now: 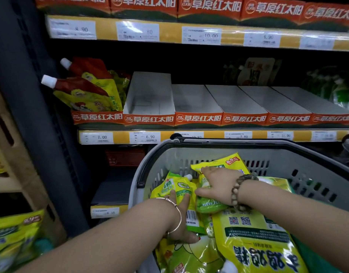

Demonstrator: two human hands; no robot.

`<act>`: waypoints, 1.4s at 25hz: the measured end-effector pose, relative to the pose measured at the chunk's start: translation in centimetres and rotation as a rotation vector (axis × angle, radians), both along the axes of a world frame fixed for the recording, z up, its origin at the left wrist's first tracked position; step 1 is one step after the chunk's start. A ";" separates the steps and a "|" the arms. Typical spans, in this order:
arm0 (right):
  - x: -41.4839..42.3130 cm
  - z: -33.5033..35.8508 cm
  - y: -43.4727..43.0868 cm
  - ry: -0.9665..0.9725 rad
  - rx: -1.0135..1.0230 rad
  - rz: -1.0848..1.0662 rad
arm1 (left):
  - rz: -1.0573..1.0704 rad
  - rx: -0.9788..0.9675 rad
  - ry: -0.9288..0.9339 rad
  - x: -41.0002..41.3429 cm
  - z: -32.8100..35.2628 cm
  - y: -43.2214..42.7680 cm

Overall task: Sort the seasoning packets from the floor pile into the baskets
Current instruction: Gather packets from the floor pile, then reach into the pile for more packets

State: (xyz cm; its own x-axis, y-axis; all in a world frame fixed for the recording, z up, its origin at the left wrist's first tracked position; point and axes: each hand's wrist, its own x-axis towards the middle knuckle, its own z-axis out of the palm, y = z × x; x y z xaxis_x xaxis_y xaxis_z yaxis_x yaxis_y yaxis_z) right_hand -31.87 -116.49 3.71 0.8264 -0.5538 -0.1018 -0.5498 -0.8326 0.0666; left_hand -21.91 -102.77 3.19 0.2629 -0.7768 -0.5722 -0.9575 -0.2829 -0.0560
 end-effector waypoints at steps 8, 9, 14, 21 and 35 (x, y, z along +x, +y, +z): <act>0.3 2.8 2.1 -0.263 -0.081 -0.026 | -0.068 -0.618 -0.029 3.1 6.4 4.5; 0.9 3.8 3.1 -0.345 -0.076 -0.011 | -0.022 -0.756 0.001 4.2 7.2 6.2; 6.6 7.5 10.1 -0.446 -0.093 0.193 | 0.181 -1.014 -0.004 9.8 8.0 16.5; 16.0 6.1 21.8 -0.236 -0.114 0.416 | 0.389 -0.990 -0.231 15.1 3.1 29.7; 21.1 -13.4 36.8 0.100 0.228 0.628 | 0.783 -0.646 -0.174 15.9 -13.7 45.4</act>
State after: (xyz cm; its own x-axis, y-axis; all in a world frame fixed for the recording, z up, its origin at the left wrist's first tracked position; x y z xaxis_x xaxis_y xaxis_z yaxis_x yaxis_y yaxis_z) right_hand -10.81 -79.66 -9.72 0.9650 0.0728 -0.2519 0.0427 -0.9915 -0.1231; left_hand -5.97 -57.35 -10.54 0.8671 -0.4979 -0.0121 -0.4849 -0.8495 0.2077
